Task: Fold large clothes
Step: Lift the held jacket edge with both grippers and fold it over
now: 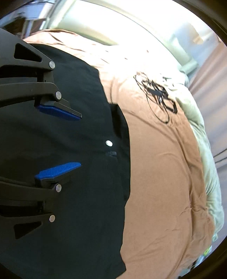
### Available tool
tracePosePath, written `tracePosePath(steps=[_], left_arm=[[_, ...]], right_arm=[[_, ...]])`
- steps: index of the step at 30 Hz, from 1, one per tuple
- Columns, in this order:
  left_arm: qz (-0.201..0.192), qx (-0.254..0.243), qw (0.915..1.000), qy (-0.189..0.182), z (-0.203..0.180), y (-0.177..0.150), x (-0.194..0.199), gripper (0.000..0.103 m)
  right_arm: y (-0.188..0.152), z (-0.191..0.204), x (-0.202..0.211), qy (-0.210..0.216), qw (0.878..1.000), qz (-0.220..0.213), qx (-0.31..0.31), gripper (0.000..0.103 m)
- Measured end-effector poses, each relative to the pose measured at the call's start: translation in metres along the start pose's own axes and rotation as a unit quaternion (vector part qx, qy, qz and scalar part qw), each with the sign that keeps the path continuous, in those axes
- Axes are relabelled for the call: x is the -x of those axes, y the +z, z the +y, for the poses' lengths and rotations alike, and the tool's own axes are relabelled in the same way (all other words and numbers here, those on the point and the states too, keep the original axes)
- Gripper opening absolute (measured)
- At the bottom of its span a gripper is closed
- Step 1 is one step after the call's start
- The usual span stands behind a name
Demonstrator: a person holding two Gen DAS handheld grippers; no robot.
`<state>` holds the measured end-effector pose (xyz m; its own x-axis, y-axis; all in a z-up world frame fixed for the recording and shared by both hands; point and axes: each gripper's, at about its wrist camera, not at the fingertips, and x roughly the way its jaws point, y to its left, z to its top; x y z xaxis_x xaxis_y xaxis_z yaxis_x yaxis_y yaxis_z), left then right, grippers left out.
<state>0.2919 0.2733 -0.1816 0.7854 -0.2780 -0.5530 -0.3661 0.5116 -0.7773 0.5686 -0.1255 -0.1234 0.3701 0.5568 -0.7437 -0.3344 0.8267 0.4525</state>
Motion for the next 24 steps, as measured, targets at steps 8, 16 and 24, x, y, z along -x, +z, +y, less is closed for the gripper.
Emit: tracePosePath(steps=[8,16,24], left_arm=[[-0.008,-0.052,0.9977,-0.042,-0.063,0.007,0.01,0.015],[-0.007,-0.096,0.9929,-0.07,-0.122,0.011,0.009,0.014],[0.0,-0.129,0.988,-0.084,-0.159,0.008,0.005,0.014]], right_arm=[[-0.06,0.0,0.055,0.043,0.999,0.01,-0.009,0.051],[-0.136,0.012,0.083,0.057,0.998,0.023,0.01,0.031],[-0.185,0.014,0.094,0.068,0.997,0.031,0.022,0.022]])
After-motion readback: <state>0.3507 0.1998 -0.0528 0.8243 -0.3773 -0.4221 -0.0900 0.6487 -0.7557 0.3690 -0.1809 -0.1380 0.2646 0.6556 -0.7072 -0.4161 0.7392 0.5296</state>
